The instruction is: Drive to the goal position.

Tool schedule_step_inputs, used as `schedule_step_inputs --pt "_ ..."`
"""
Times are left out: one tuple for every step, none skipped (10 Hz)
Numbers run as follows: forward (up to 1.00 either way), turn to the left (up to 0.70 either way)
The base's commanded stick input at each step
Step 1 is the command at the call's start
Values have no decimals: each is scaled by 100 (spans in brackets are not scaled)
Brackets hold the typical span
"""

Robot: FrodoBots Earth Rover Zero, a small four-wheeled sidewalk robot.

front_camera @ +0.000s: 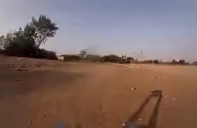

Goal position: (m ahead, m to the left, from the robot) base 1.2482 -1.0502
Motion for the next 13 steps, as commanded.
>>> schedule_step_inputs --pt "63 0" --pt "63 0" --pt "63 0" --pt "63 0" --pt "63 0" --pt "63 0" --pt "63 0" --pt "63 0" --pt "63 0" --pt "63 0" --pt "63 0" --pt "63 0" --pt "63 0"
